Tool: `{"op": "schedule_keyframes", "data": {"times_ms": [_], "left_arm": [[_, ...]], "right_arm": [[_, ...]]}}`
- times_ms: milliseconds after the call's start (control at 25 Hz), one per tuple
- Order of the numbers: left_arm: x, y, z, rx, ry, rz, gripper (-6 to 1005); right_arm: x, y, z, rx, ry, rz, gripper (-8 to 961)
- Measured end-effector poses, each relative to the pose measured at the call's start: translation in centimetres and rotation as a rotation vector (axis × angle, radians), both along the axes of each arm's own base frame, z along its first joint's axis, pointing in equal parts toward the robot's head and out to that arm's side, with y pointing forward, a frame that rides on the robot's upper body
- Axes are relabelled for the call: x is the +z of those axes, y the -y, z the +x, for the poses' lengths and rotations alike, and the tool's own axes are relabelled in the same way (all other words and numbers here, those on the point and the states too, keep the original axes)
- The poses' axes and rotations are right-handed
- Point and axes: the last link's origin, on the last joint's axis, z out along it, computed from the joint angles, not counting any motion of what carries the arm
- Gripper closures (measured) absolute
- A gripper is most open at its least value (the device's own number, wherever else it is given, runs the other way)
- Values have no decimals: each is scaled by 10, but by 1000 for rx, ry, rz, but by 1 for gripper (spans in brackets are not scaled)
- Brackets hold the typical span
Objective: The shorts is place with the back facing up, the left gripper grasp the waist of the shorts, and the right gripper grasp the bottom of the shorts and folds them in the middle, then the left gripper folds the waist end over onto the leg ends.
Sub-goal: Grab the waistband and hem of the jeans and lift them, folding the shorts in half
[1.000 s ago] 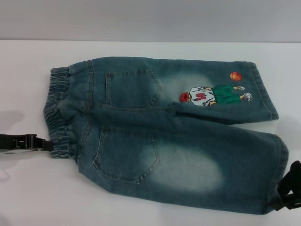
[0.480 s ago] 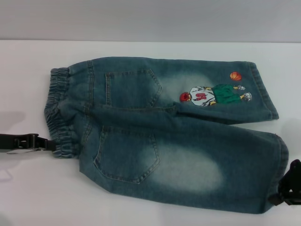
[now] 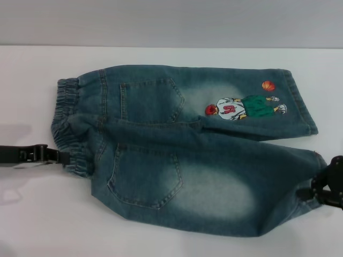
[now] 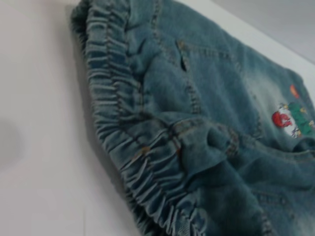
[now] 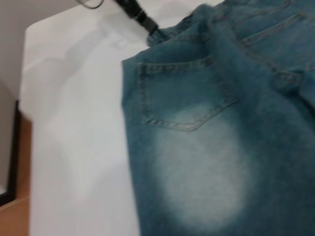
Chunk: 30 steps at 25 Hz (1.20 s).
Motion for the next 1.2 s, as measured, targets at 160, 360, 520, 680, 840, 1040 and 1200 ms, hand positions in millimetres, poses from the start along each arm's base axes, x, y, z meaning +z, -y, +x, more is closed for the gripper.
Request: {"op": "schedule_keyframes", "data": {"times_ms": [160, 360, 520, 680, 840, 1040, 1200], "left_arm": [[4, -3, 3, -5, 24, 24, 983], [12, -7, 4, -2, 56, 76, 984], [18, -10, 3, 10, 70, 121, 983], [26, -13, -1, 32, 85, 177, 982], [31, -15, -3, 47, 93, 216, 981], [37, -19, -3, 57, 121, 269, 980], [38, -24, 1, 53, 137, 295, 979]], "right_arm": [[1, -4, 7, -13, -3, 78, 954], [5, -10, 12, -8, -54, 198, 955], [14, -15, 15, -4, -110, 320, 955], [21, -21, 18, 2, -135, 434, 954], [24, -27, 18, -2, -158, 510, 954], [22, -38, 20, 2, -159, 594, 955], [19, -46, 17, 14, -159, 631, 955]]}}
